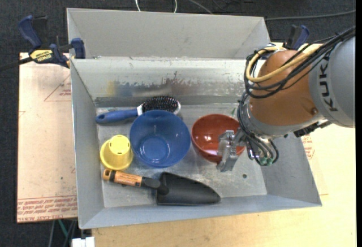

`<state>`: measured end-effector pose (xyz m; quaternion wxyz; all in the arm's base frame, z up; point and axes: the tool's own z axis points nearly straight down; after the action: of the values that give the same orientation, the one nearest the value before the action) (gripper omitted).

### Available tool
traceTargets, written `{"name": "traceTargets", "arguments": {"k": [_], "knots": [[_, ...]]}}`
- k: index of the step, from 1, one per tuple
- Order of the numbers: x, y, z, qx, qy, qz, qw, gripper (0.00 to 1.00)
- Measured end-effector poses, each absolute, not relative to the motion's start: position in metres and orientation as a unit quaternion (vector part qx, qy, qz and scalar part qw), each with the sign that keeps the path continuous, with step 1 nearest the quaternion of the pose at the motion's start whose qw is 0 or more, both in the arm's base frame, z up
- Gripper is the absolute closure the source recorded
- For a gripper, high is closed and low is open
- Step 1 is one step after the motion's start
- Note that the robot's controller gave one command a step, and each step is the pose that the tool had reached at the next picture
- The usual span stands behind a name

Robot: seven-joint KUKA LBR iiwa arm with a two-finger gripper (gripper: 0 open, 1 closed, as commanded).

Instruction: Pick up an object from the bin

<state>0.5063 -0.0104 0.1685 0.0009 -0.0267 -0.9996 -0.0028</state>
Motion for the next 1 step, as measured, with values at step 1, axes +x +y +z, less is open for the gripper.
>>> {"name": "traceTargets", "arguments": {"k": [1], "knots": [[0.5175,-0.0279,0.1152,-0.034,-0.999,-0.003,0.0,1.0]]}}
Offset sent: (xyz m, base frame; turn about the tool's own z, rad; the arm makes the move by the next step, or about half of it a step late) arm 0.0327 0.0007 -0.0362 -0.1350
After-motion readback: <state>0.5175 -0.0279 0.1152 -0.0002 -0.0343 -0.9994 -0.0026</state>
